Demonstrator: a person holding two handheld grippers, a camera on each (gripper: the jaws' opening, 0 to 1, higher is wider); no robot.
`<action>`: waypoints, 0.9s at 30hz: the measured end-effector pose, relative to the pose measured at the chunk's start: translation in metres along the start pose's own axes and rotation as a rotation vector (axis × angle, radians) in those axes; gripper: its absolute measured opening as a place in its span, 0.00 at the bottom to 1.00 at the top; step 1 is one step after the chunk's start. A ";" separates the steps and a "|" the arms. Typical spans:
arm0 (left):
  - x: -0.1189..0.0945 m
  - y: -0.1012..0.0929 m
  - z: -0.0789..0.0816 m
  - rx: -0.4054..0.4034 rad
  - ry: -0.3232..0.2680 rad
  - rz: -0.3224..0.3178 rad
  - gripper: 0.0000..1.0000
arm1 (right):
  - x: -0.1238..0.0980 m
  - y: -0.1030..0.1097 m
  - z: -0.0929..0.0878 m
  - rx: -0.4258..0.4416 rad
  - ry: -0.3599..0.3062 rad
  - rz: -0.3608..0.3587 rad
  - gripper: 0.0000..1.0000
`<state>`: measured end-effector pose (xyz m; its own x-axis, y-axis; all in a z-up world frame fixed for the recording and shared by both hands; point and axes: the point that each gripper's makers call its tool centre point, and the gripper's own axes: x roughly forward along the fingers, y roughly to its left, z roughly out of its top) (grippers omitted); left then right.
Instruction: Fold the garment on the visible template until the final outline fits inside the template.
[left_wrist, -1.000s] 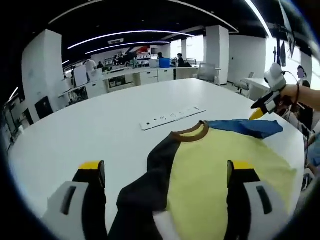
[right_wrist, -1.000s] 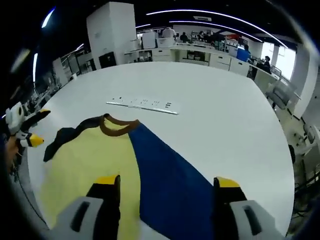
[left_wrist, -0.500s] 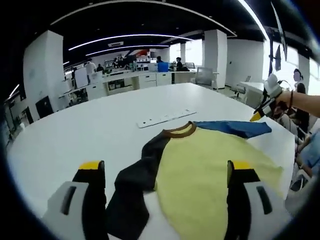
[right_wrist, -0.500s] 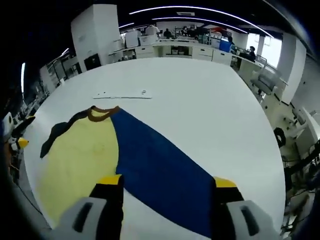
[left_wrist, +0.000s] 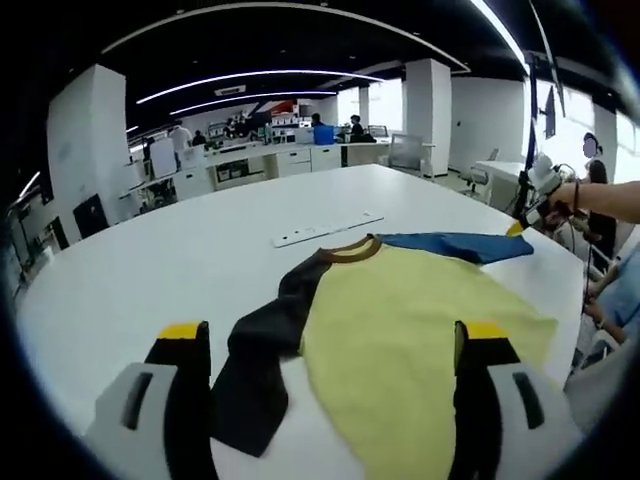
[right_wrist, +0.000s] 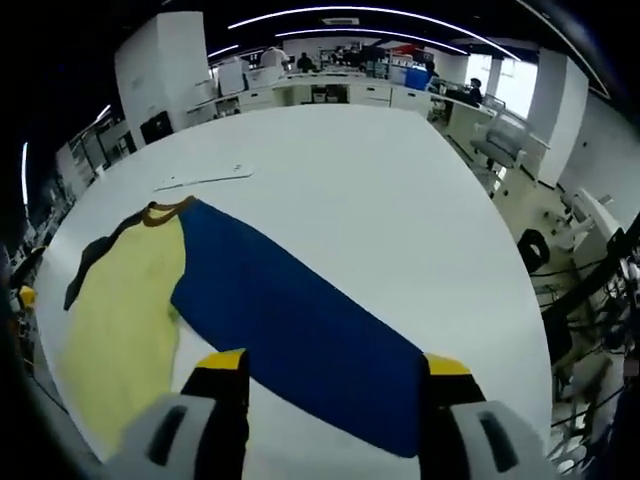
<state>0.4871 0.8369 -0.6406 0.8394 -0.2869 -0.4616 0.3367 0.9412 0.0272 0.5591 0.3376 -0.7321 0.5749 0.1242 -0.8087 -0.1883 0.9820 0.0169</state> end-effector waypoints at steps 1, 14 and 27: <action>-0.001 0.000 -0.001 -0.004 0.000 0.000 0.99 | 0.000 -0.002 -0.002 0.002 0.003 -0.004 0.66; -0.015 -0.007 -0.018 0.002 0.005 -0.004 0.98 | 0.001 -0.043 -0.045 0.082 0.020 -0.069 0.56; -0.031 -0.004 -0.022 -0.002 0.000 0.029 0.98 | 0.002 -0.068 -0.057 0.135 0.014 -0.116 0.31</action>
<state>0.4505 0.8457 -0.6460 0.8487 -0.2592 -0.4610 0.3111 0.9496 0.0388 0.5281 0.2628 -0.7684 0.5752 0.0083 -0.8180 -0.0129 0.9999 0.0011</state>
